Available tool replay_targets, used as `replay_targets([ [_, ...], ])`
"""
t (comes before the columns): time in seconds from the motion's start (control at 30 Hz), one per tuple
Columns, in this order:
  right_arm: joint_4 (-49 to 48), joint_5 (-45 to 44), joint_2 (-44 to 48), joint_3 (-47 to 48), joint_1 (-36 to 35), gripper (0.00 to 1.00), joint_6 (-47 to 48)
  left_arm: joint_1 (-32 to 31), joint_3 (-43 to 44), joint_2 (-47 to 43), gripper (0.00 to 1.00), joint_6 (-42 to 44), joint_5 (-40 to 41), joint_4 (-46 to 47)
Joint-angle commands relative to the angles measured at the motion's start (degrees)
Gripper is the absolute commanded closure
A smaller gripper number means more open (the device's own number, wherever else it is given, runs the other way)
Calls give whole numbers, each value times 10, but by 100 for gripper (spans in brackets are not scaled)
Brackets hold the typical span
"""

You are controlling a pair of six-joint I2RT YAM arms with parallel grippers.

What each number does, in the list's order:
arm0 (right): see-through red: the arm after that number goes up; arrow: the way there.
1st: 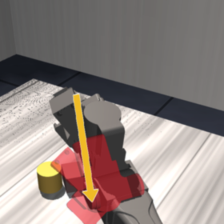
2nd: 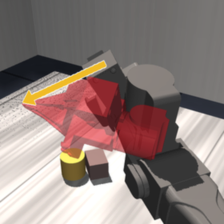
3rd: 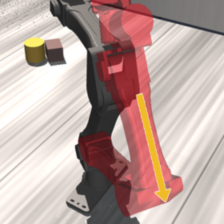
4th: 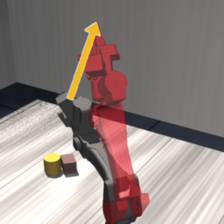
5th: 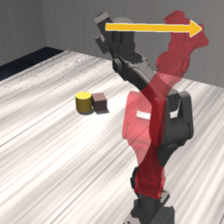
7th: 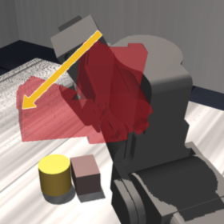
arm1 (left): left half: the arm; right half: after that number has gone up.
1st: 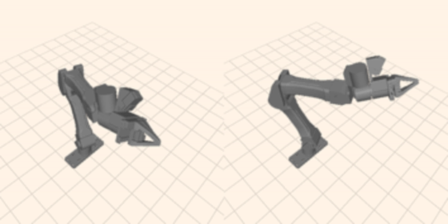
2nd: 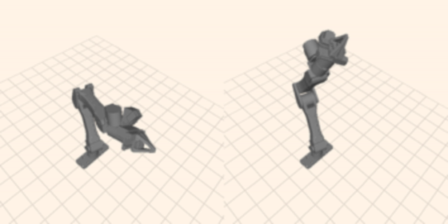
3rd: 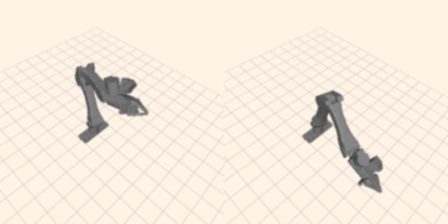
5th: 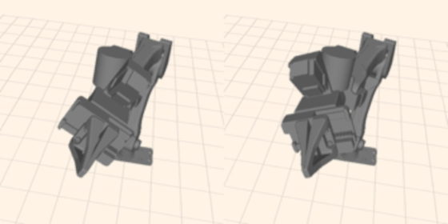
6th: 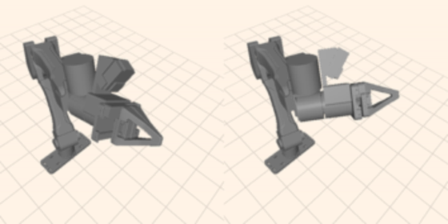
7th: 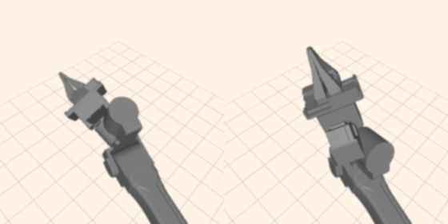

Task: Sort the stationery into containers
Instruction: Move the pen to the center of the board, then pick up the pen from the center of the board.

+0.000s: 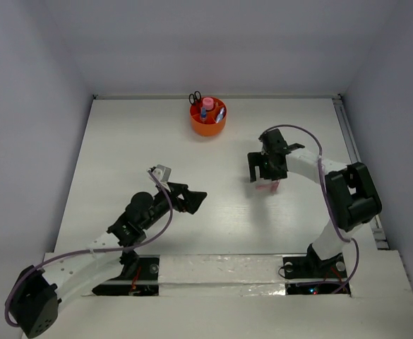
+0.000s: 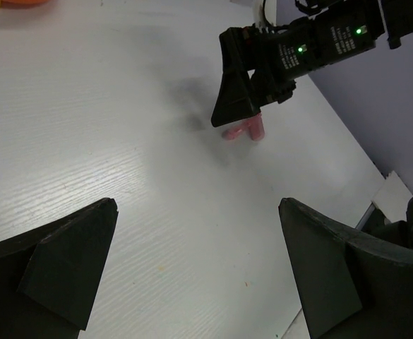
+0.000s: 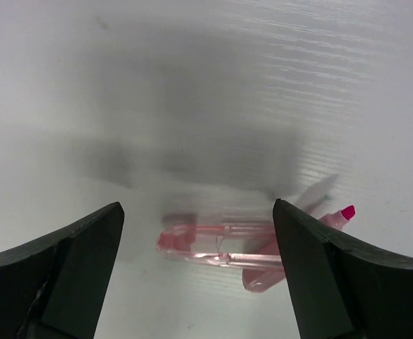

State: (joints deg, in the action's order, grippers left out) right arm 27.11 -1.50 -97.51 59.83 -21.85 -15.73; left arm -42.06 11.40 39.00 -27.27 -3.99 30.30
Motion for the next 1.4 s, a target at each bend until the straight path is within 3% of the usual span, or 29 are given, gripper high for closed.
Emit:
replay_targets([
  [0.0,38,37,42,45,-6,7,98,-4,30,16,1,7,-1,34],
  [0.23,155,29,43,76,-23,9,213,-4,33,26,1,13,3,35],
  [0.37,166,18,29,64,-23,8,261,-4,37,24,1,24,14,14],
  [0.77,152,-68,-51,96,-45,7,279,-4,36,22,1,27,20,13],
  [1.17,120,-94,-85,107,-58,30,287,-4,36,38,1,25,3,31],
  [1.23,118,-90,-85,110,-58,39,286,-4,36,43,1,25,-1,33],
  [1.37,97,-97,-91,113,-58,32,289,-4,36,45,1,23,-4,36],
])
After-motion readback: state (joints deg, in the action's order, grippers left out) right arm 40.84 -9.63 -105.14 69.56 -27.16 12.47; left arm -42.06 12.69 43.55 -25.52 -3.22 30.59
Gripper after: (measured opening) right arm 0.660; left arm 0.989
